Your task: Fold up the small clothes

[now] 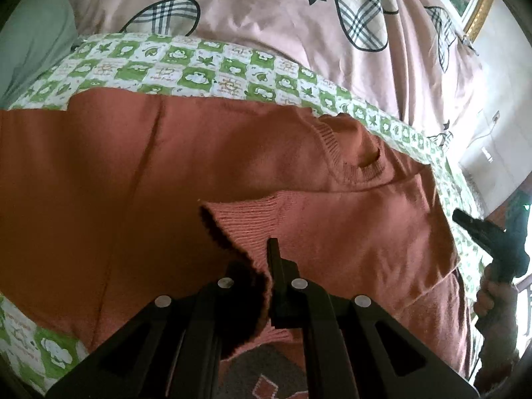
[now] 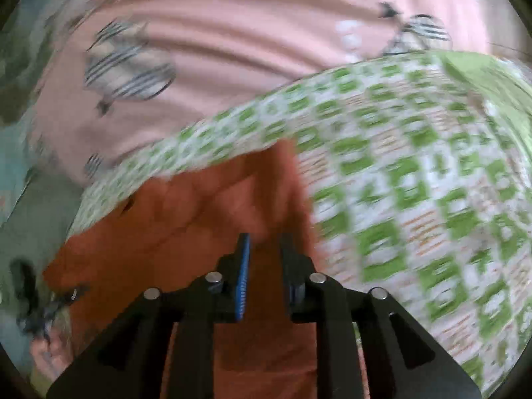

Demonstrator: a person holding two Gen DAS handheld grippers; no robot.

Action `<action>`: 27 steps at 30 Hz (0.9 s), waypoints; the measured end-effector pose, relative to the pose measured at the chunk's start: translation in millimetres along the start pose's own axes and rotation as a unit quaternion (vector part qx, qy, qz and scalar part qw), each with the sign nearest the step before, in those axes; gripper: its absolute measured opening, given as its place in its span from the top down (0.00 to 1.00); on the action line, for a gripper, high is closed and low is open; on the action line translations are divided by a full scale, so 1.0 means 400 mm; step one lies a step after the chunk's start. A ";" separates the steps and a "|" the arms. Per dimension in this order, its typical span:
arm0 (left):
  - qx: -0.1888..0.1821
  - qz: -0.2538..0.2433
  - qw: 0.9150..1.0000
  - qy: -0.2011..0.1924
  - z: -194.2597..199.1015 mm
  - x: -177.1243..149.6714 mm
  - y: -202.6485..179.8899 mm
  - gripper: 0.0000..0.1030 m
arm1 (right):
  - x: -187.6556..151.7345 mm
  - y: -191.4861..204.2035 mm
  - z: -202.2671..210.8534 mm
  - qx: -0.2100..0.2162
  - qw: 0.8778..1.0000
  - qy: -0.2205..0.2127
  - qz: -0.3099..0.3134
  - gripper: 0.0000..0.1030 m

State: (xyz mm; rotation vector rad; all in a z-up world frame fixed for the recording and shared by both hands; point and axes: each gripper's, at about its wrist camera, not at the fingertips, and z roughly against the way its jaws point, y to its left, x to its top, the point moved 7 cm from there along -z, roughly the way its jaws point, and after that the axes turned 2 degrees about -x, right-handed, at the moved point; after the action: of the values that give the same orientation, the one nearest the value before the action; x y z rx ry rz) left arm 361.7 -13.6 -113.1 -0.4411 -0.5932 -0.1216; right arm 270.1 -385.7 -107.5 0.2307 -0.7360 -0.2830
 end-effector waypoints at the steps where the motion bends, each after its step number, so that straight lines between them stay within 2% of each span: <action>1: 0.007 -0.001 1.000 0.000 0.000 -0.001 0.006 0.96 | -0.019 -0.005 -0.026 -0.015 1.000 0.019 0.006 0.75; 2: 0.014 -0.001 1.000 -0.001 0.002 0.000 0.014 0.95 | -0.037 -0.022 -0.054 -0.033 0.999 0.036 0.005 0.75; 5: 0.042 0.008 0.999 0.003 0.014 -0.008 0.061 0.93 | -0.047 -0.048 -0.052 -0.013 0.999 0.032 -0.037 0.75; 6: 0.047 0.012 0.999 0.004 0.022 -0.011 0.077 0.93 | -0.045 -0.041 -0.035 -0.008 0.999 0.030 -0.045 0.72; 9: 0.071 0.020 0.997 -0.013 0.084 -0.020 0.128 0.93 | -0.053 0.015 0.021 0.026 0.999 0.007 -0.036 0.50; 10: 0.080 0.022 0.996 -0.021 0.109 -0.020 0.144 0.93 | -0.060 0.037 0.037 0.035 0.999 0.003 -0.030 0.47; 12: 0.102 0.028 0.994 -0.035 0.164 -0.024 0.190 0.90 | -0.087 0.086 0.069 0.064 0.998 0.004 -0.017 0.47; 13: 0.112 0.031 0.992 -0.039 0.187 -0.025 0.212 0.80 | -0.104 0.108 0.081 0.079 0.997 0.007 -0.015 0.47; 14: 0.129 0.036 0.990 -0.045 0.217 -0.025 0.244 0.62 | -0.126 0.131 0.090 0.093 0.995 0.014 -0.014 0.47; 16: 0.155 0.044 0.985 -0.056 0.257 -0.021 0.294 0.47 | -0.163 0.160 0.097 0.108 0.994 0.026 -0.012 0.46; 18: 0.174 0.059 0.981 -0.056 0.285 -0.018 0.353 0.44 | -0.202 0.188 0.101 0.119 0.992 0.037 -0.012 0.46; 20: 0.184 0.070 0.979 -0.047 0.289 -0.013 0.405 0.34 | -0.237 0.208 0.103 0.127 0.991 0.045 -0.017 0.46; 24: 0.210 0.064 0.976 -0.017 0.246 0.002 0.479 0.31 | -0.296 0.254 0.100 0.144 0.987 0.069 -0.024 0.46; 27: 0.232 0.051 0.971 -0.005 0.209 0.015 0.513 0.33 | -0.310 0.269 0.093 0.148 0.985 0.082 -0.024 0.46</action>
State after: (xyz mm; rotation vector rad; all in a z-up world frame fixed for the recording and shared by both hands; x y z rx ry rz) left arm 372.2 207.7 -123.2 -0.0171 -0.5859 0.1177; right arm 175.5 -247.6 -125.4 0.5492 -0.6079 -0.1966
